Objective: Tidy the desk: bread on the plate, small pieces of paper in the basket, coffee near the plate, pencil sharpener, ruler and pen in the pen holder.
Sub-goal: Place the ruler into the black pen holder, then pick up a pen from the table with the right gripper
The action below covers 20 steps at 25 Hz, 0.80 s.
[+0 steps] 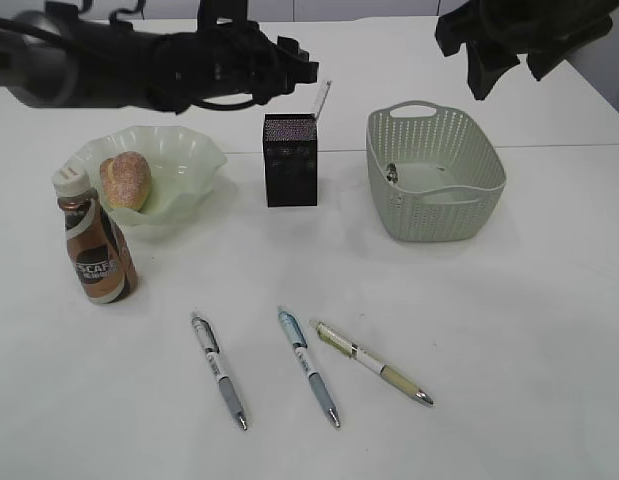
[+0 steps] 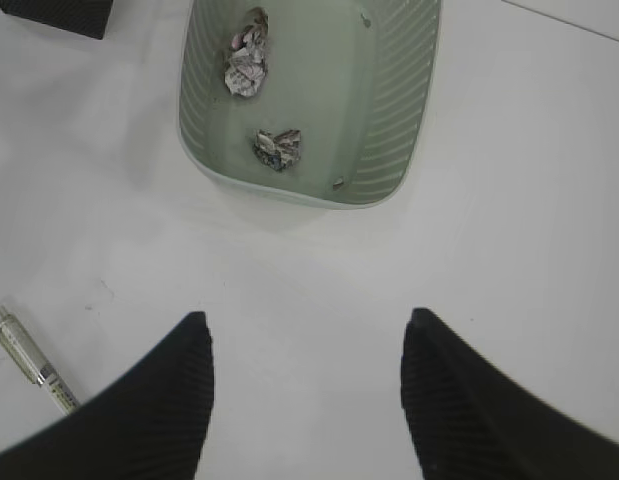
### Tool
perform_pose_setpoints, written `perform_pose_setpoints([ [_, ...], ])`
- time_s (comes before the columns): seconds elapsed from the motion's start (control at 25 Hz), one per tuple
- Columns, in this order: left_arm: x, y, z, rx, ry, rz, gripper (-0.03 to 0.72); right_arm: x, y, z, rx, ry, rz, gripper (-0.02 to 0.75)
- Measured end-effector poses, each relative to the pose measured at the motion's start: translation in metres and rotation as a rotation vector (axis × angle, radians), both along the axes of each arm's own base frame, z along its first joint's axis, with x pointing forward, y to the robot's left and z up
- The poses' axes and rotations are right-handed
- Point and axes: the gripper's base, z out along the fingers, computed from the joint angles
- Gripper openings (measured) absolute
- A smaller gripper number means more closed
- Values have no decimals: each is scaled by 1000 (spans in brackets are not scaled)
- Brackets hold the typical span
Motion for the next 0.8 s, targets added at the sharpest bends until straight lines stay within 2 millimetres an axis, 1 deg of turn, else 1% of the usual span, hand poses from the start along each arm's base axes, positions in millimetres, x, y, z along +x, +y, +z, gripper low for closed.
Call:
perform_pose_setpoints([
  [0.2,-24,11,49,57,111,-16,393,0,0,0,2,1,0,467],
  [0.24,-30,13,56,74,141,-19,393,0,0,0,4,2,0,467],
  [0.36,-51,23,83,119,226,-29,392,-1,3,-1,31,13,3,467],
  [0.6,-100,48,118,257,453,-41,366,-5,13,-3,155,65,17,467],
  [0.8,-140,73,140,345,647,2,363,-7,18,-3,206,88,28,467],
])
